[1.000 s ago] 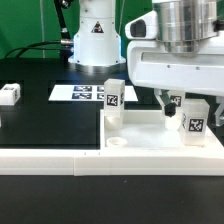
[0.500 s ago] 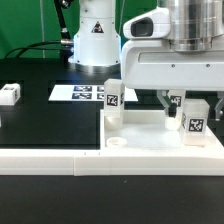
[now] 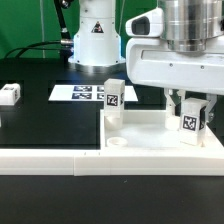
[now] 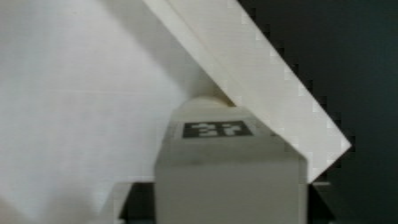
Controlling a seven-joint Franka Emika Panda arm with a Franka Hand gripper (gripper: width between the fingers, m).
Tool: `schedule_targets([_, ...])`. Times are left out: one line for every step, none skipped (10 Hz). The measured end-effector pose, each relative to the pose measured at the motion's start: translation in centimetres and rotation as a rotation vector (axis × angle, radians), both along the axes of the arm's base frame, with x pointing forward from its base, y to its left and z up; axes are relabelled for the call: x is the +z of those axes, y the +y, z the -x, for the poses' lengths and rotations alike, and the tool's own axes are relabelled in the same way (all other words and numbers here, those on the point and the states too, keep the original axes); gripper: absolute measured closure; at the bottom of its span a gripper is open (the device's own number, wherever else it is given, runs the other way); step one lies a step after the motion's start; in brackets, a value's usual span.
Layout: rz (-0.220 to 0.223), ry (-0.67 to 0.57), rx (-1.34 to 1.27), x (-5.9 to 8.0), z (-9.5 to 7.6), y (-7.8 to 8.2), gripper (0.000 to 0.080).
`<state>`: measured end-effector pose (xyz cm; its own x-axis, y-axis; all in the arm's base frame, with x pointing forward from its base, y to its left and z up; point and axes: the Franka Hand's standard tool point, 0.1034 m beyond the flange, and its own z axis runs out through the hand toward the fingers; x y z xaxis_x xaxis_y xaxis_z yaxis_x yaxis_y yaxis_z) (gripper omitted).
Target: Assemble square table
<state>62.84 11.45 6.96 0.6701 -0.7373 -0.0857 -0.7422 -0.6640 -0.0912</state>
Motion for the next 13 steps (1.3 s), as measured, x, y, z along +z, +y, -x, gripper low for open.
schedule_targets([0.000, 0.015, -0.111, 0.0, 0.0, 0.0, 0.0509])
schedule_targets([0.003, 0.050, -0.328, 0.1, -0.1, 0.1, 0.0509])
schedule_targets([0.005, 0.085, -0.551, 0.1, -0.1, 0.0, 0.0509])
schedule_targets([-0.016, 0.117, -0.780, 0.1, -0.3, 0.0, 0.0509])
schedule_targets([-0.050, 0.147, -0.939, 0.0, -0.4, -0.3, 0.0509])
schedule_targets([-0.068, 0.157, -0.989, 0.0, -0.4, -0.5, 0.0509])
schedule_targets([-0.070, 0.152, -1.028, 0.0, -0.3, -0.5, 0.0509])
schedule_targets([-0.072, 0.149, -1.122, 0.0, -0.3, -0.2, 0.0509])
schedule_targets([-0.071, 0.149, -1.136, 0.0, -0.3, -0.3, 0.0509])
schedule_targets([-0.069, 0.149, -1.123, -0.1, -0.2, -0.3, 0.0509])
schedule_targets([-0.064, 0.139, -1.064, -0.1, -0.2, -0.1, 0.0352])
schedule_targets([-0.049, 0.115, -0.929, 0.2, -0.1, 0.7, 0.0227])
schedule_targets([-0.050, 0.081, -0.766, 0.3, 0.0, 1.4, 0.0227])
